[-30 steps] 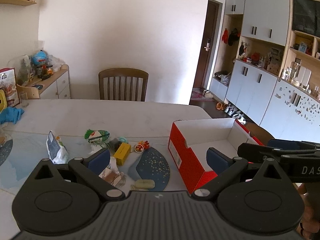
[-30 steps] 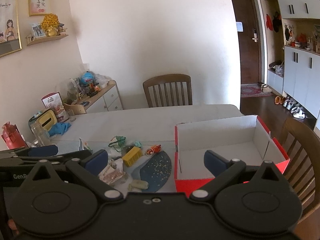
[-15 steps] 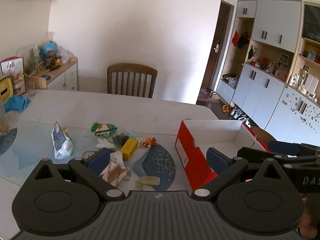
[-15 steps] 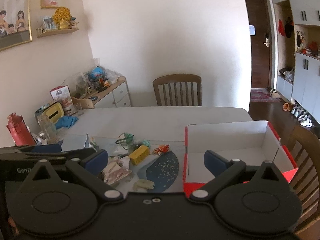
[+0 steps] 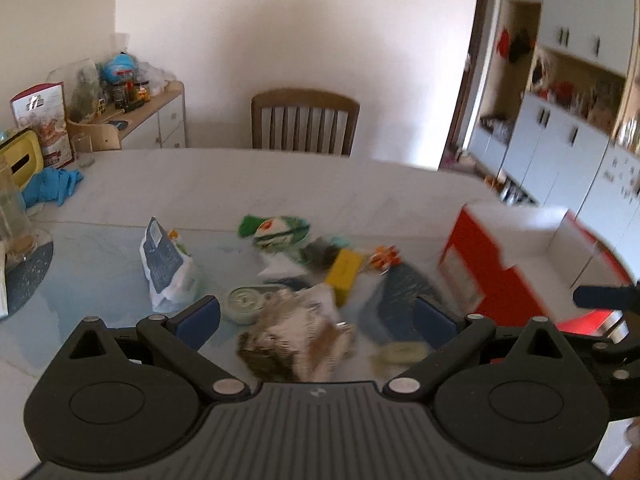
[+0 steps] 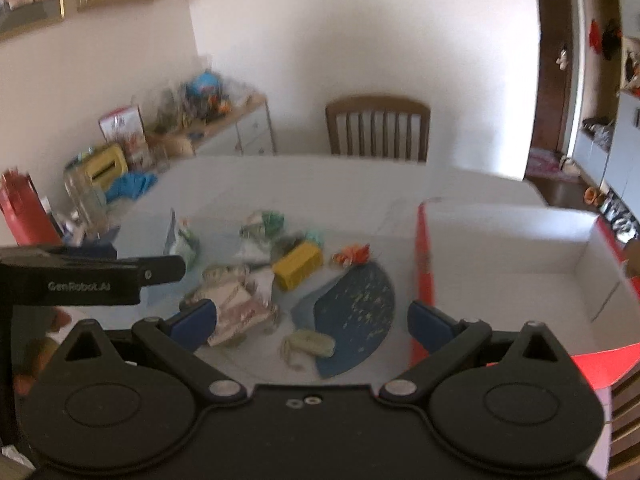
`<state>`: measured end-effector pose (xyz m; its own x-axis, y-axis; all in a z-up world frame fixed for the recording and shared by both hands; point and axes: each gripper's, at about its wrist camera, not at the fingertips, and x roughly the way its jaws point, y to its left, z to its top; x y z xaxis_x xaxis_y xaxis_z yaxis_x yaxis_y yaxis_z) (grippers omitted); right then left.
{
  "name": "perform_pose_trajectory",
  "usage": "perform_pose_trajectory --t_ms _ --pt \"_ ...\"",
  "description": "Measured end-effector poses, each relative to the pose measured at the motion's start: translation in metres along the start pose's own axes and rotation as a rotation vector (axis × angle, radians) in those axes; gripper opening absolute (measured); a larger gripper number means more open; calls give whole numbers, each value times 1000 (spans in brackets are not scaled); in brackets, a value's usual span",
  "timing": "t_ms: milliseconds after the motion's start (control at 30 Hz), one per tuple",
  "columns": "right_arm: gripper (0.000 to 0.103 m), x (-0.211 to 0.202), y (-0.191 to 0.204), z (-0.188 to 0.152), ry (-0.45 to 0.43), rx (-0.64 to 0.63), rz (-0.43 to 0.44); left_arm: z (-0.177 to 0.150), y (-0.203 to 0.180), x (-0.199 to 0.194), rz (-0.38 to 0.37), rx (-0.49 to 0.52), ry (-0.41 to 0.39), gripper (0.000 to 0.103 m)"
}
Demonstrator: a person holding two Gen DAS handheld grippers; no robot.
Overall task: Organize objects
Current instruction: 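Grasp the silver snack packet with the left gripper while the right gripper grasps the green soap bar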
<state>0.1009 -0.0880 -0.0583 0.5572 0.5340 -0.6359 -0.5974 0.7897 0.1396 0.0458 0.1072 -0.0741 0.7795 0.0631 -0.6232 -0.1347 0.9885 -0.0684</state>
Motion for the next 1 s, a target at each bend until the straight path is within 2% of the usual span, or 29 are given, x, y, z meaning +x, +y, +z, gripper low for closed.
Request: perform_pose_trajectory --t_ms 267,400,467,567,667,867,1000 --pt "96 64 5 0 118 -43 -4 -24 10 71 -65 209 117 102" --pt "89 94 6 -4 188 -84 -10 -29 19 95 -73 237 146 102" --pt "81 108 3 -7 225 -95 -15 -30 22 103 -87 249 157 102" --pt "74 124 0 -10 263 -108 -18 -31 22 112 -99 284 169 102" --pt "71 135 0 -11 288 -116 -31 -30 22 120 -108 299 183 102" --pt "58 149 1 -14 336 -143 -23 -31 24 130 -132 303 201 92" --pt "52 156 4 -12 340 -160 -18 -31 24 132 -158 300 207 73"
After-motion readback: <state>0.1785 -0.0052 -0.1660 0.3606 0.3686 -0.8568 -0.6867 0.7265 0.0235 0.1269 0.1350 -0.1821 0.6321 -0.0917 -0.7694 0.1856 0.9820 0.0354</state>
